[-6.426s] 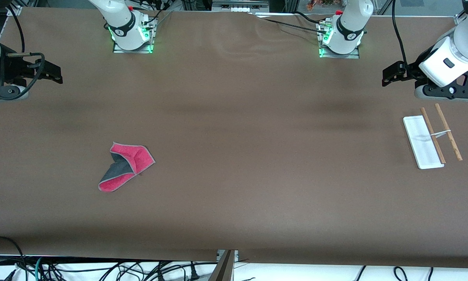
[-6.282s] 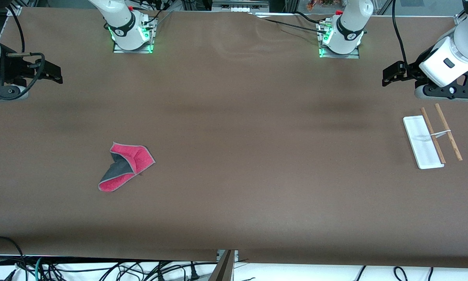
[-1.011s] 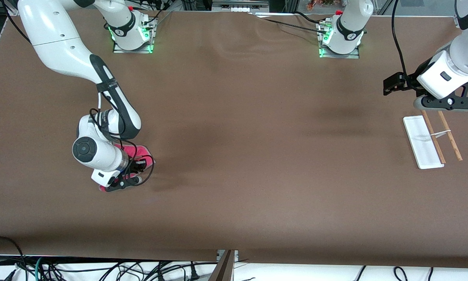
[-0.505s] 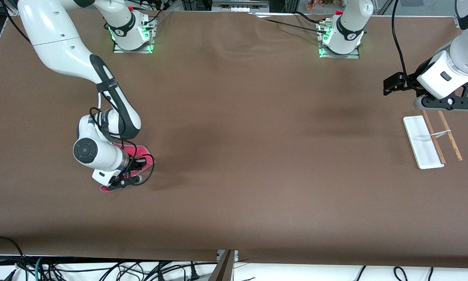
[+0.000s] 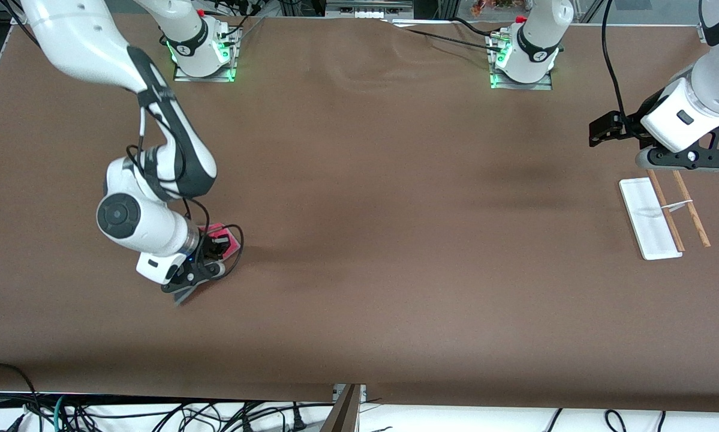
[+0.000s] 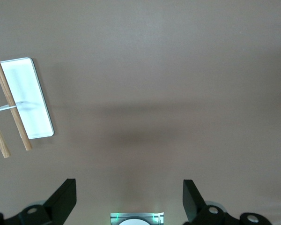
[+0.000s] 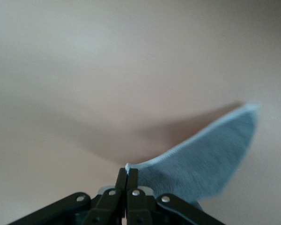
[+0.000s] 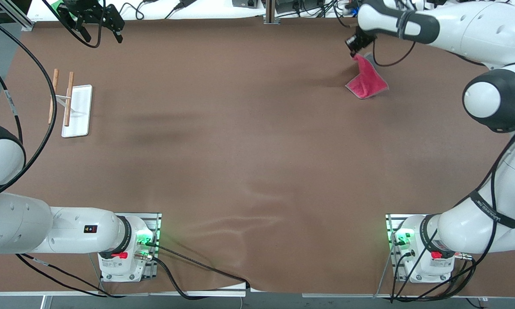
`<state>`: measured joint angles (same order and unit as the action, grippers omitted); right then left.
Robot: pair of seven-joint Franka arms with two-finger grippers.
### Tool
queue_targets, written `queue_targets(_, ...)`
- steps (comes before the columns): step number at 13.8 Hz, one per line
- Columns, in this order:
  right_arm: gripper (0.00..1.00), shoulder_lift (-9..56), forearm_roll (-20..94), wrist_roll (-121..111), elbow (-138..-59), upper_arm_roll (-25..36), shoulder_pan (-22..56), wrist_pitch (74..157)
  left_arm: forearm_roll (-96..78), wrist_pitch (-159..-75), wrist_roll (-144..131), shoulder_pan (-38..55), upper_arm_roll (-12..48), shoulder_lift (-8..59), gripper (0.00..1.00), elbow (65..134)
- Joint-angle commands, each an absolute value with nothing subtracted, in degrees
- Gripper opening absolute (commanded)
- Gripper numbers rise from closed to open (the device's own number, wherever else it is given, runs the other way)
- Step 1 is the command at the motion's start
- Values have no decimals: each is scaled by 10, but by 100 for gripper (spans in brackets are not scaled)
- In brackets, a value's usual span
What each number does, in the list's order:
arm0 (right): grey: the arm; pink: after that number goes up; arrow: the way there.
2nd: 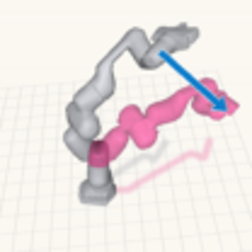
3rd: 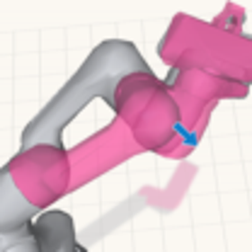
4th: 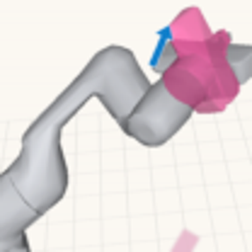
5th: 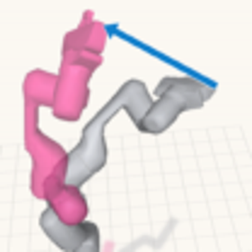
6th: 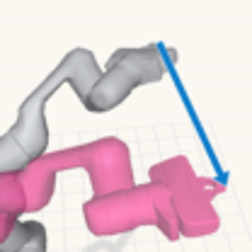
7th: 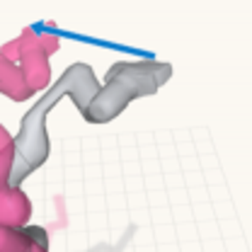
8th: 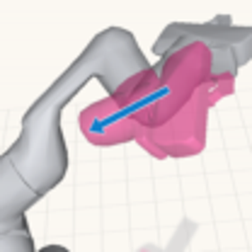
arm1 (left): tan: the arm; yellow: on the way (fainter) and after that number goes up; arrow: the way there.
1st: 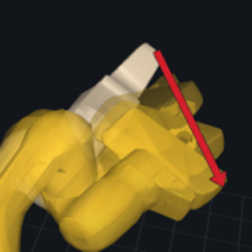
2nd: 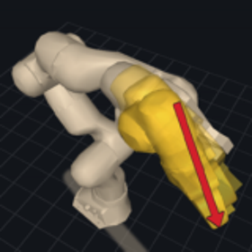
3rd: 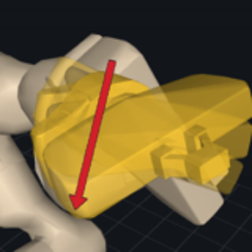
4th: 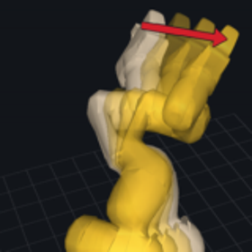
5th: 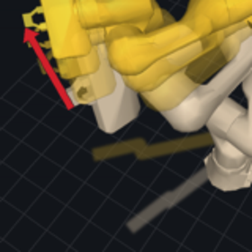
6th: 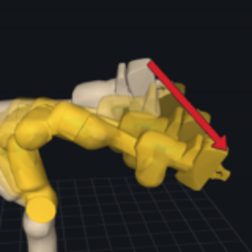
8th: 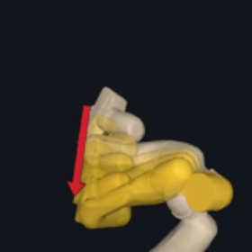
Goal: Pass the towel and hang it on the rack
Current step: 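Lift the towel with the right gripper while the left gripper approaches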
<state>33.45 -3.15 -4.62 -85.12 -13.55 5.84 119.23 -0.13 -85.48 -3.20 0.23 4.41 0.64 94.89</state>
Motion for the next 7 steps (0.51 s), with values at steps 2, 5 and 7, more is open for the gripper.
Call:
queue_targets(2, 0, 287, -27, -8, -817, -209, 59, 1156, 2, -856, -27, -2, 41, 14, 100, 935)
queue_targets(5, 0, 287, -28, 33, -760, -264, 68, 1148, 1, -867, 0, -13, 41, 25, 100, 935)
queue_targets(7, 0, 287, -28, 67, -738, -277, 97, 1158, 1, -867, 4, -18, 41, 25, 100, 935)
